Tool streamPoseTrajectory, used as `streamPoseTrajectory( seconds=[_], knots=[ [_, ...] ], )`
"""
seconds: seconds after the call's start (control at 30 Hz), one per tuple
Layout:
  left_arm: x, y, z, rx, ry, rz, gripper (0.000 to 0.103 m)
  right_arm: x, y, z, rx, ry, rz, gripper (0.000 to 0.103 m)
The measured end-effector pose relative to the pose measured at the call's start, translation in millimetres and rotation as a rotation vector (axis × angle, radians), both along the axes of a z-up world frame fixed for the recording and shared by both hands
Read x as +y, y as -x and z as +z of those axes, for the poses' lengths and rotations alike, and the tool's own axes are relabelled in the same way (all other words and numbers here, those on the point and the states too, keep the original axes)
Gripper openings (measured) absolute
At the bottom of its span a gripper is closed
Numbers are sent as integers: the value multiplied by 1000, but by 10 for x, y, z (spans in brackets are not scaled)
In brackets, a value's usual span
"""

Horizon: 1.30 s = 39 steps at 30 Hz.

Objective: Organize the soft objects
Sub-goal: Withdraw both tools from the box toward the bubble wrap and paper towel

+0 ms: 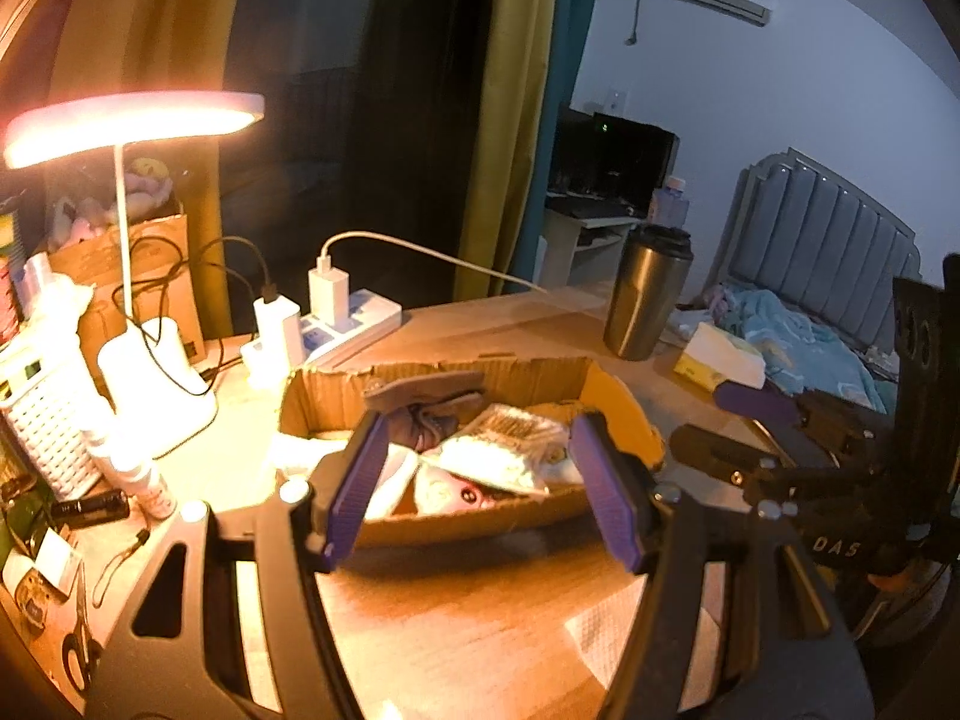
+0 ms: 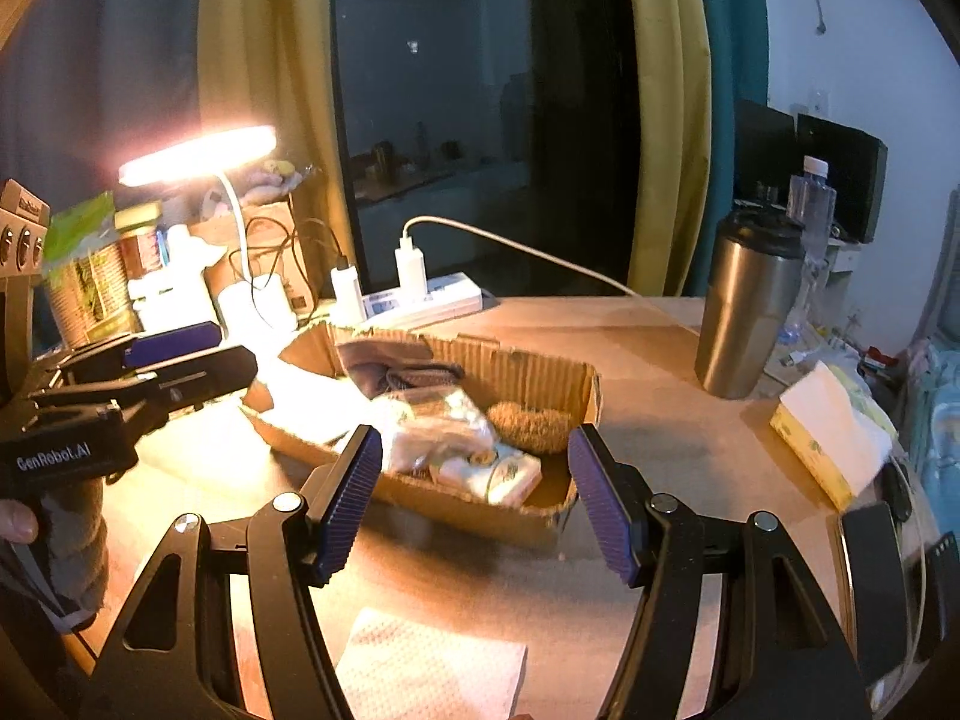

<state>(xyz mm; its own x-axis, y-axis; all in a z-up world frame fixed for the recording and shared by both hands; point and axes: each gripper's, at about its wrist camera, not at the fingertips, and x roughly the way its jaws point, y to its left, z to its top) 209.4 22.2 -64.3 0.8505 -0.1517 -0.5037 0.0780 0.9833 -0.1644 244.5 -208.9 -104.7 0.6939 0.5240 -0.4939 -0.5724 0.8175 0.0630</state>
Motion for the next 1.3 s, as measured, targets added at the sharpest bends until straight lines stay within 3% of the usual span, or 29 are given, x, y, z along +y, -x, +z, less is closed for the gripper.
streamPoseTrajectory(
  seconds=[0.43,0.6,0.83,1.3],
  knots=[
    [-28,395,-144,10,8,6,66,-37,372,-159,23,35,19,68],
    [-59,525,-214,27,8,15,66,-60,498,-261,41,64,43,79],
    [-72,720,-302,35,12,46,66,-110,644,-400,49,89,76,79],
    [-216,981,-689,119,-5,61,66,-98,956,-886,50,199,188,84]
  ],
)
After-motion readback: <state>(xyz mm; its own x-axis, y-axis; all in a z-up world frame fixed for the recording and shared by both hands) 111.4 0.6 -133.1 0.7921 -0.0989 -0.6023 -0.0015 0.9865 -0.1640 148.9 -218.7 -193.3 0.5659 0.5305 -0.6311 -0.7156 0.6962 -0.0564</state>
